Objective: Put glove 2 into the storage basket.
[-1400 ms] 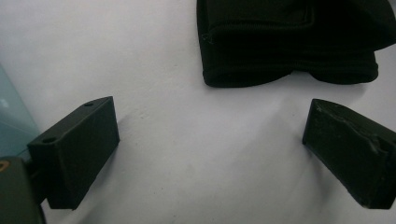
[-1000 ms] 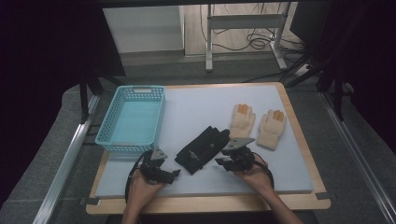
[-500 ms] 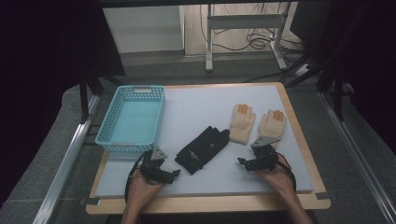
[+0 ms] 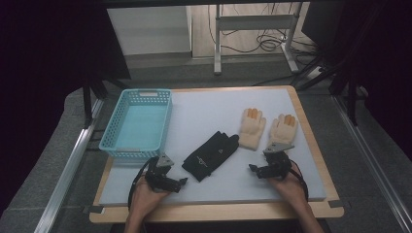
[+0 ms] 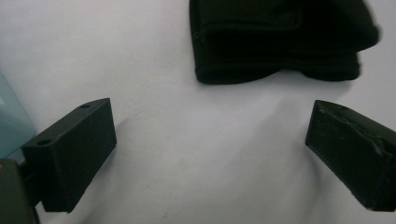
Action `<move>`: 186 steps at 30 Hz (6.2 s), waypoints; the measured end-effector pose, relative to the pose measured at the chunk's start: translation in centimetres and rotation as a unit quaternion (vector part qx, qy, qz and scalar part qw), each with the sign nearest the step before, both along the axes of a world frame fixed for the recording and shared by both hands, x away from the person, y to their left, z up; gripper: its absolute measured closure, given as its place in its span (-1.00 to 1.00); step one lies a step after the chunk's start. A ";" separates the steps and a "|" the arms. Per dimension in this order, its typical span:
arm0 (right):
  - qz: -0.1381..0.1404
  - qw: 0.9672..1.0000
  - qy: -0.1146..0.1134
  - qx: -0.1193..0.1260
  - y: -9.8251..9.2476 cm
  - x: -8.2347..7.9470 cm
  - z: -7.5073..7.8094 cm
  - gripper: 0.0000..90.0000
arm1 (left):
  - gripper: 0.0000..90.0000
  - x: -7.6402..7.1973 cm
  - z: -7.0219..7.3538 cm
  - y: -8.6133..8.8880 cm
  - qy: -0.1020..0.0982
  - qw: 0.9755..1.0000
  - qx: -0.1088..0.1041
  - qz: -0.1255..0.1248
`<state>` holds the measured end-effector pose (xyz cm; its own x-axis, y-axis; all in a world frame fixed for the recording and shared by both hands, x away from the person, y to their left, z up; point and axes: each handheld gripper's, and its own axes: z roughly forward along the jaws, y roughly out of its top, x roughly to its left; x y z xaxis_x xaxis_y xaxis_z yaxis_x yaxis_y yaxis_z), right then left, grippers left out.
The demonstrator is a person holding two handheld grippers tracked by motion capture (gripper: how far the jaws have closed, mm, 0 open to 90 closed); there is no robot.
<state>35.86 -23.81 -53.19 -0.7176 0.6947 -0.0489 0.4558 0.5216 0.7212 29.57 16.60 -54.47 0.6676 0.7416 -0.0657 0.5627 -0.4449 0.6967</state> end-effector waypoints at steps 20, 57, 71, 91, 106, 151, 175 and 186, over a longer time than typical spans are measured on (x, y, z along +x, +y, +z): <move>-0.001 1.000 -0.002 -0.001 0.0 -0.1 0.0 -0.64 | -1.00 5.0 4.8 -7.8 0.014 0.998 0.010 -0.063; -0.001 1.000 -0.003 -0.002 0.0 -0.1 0.0 -0.64 | 0.00 7.5 2.4 -10.7 0.051 0.996 0.067 -0.034; -0.002 1.000 -0.002 -0.001 0.0 -0.1 0.0 -0.64 | 0.33 9.1 6.7 -9.0 0.040 0.998 0.041 0.002; -0.001 1.000 -0.004 -0.002 0.0 -0.1 0.0 -0.64 | 0.30 12.3 13.9 2.5 0.019 0.988 0.040 0.148; -0.001 1.000 -0.003 -0.002 0.0 -0.1 0.0 -0.64 | 0.26 14.8 10.9 11.6 0.076 0.961 0.063 0.259; -0.001 1.000 -0.004 -0.002 0.0 -0.1 0.0 -0.64 | -0.91 16.8 9.0 13.9 0.124 0.962 0.060 0.235; -0.001 1.000 -0.004 -0.002 0.0 -0.1 0.0 -0.64 | -0.99 8.0 11.5 3.4 -0.038 0.998 -0.019 0.049; -0.001 1.000 -0.005 -0.003 0.0 -0.1 0.0 -0.64 | -0.98 3.6 7.9 -2.7 -0.064 0.997 -0.020 -0.030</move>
